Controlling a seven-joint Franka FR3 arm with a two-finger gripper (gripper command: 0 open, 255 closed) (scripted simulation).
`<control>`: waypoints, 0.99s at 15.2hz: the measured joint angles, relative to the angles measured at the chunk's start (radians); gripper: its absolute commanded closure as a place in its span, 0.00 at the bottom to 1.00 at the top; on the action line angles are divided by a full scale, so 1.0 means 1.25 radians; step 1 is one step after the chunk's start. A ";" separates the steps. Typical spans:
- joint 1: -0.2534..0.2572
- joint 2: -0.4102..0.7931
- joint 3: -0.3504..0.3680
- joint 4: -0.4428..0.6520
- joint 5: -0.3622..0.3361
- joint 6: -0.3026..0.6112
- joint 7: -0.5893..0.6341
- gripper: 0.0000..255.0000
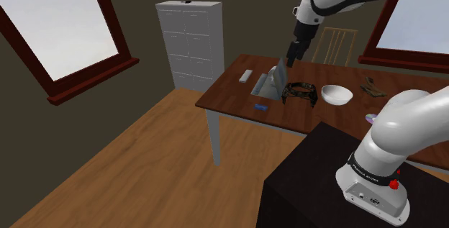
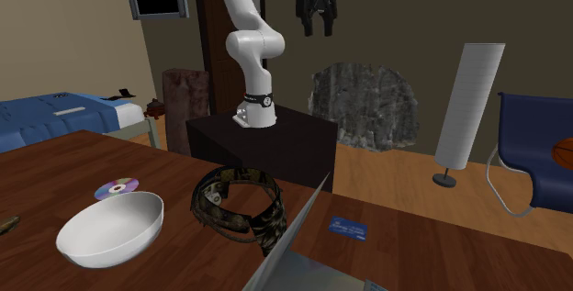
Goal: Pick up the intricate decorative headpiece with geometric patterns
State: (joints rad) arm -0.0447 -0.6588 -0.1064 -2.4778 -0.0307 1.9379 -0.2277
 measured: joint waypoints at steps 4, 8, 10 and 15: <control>-0.020 0.075 -0.054 -0.019 -0.020 0.085 -0.056 0.00; -0.032 0.164 -0.101 -0.027 -0.027 0.173 -0.105 0.00; -0.036 0.214 -0.124 -0.014 -0.026 0.206 -0.132 0.00; -0.044 0.345 -0.182 0.008 -0.003 0.303 -0.210 0.00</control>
State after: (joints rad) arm -0.1001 -0.2270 -0.3344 -2.4684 -0.0346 2.3167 -0.4904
